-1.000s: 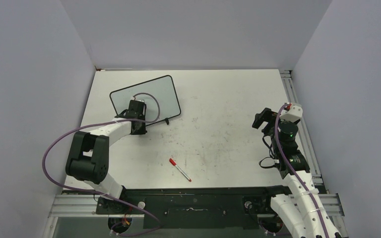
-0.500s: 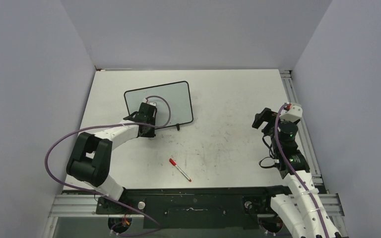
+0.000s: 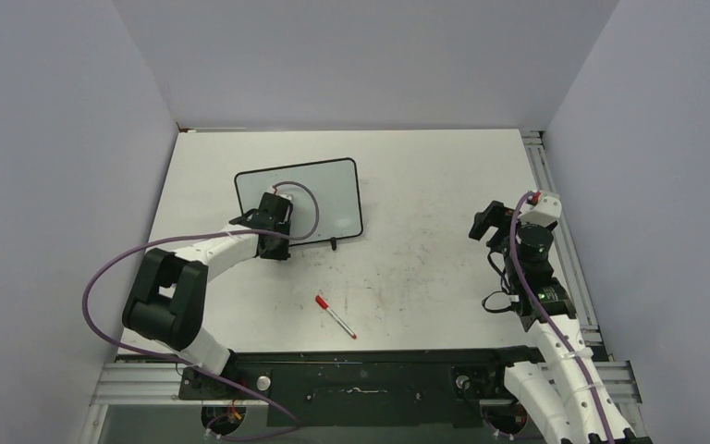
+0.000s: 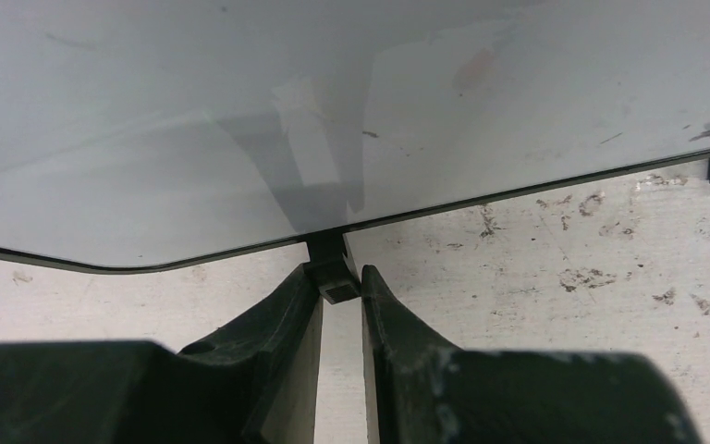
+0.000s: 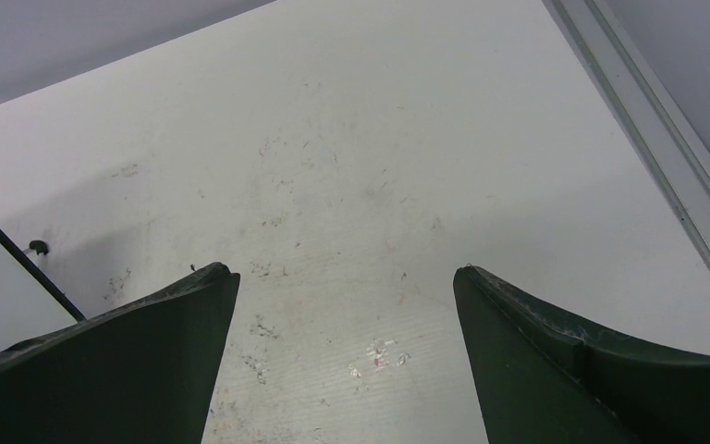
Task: Write a sentence on the whiteboard
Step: Move the whiteboard stand to the center of the board.
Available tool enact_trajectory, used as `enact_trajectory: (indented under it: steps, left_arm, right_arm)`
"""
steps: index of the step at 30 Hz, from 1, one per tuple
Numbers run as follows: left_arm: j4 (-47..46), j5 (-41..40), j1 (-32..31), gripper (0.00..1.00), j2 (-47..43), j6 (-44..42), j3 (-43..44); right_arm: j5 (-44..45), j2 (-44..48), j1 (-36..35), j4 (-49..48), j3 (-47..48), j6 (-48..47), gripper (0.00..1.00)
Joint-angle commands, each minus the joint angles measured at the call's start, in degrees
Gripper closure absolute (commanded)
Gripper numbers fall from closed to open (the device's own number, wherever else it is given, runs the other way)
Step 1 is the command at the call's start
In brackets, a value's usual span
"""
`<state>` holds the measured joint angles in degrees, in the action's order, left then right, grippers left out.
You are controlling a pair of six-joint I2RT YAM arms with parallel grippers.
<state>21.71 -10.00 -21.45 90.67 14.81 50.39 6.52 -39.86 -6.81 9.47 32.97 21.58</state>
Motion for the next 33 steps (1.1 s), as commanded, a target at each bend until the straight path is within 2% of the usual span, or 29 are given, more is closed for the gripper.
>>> enact_trajectory:
  steps: [1,9,13,19,23,26,30,33]
  left_arm:
    - [3.09,3.54,-1.05,0.88,0.24,-0.43,2.28]
    - [4.81,4.74,-1.05,0.47,-6.62,0.47,1.29]
    - [6.42,7.01,-1.05,0.34,-12.73,0.69,-0.09]
    - [8.23,7.11,-1.05,0.20,-23.61,0.18,-1.84]
    - [6.01,7.55,-1.05,0.15,-30.45,-1.01,-1.30]
    - [2.32,8.86,-1.05,0.14,-33.74,-1.78,-0.21]
    - [-2.31,8.82,-1.05,0.13,-36.36,-5.94,-1.50]
    - [-2.34,9.19,-1.05,0.14,-38.16,-7.29,-3.04]
  right_arm:
    - [-0.31,-0.52,-0.13,-2.94,-0.03,-0.62,0.10]
    - [-6.01,-2.91,-0.26,-3.67,1.12,-1.53,0.10]
    - [-10.98,-4.22,-1.12,-4.22,1.70,-1.90,0.10]
    - [-14.42,-6.51,-6.61,-2.22,4.25,-0.80,0.06]
    - [-20.69,-10.93,-12.56,-1.07,4.86,2.01,0.02]
    - [-20.81,-14.82,-21.00,-1.50,4.23,3.85,0.01]
    - [-15.85,-19.79,-33.61,-1.24,4.69,3.79,0.09]
    - [-14.28,-22.92,-40.31,-1.29,5.23,3.50,0.15]
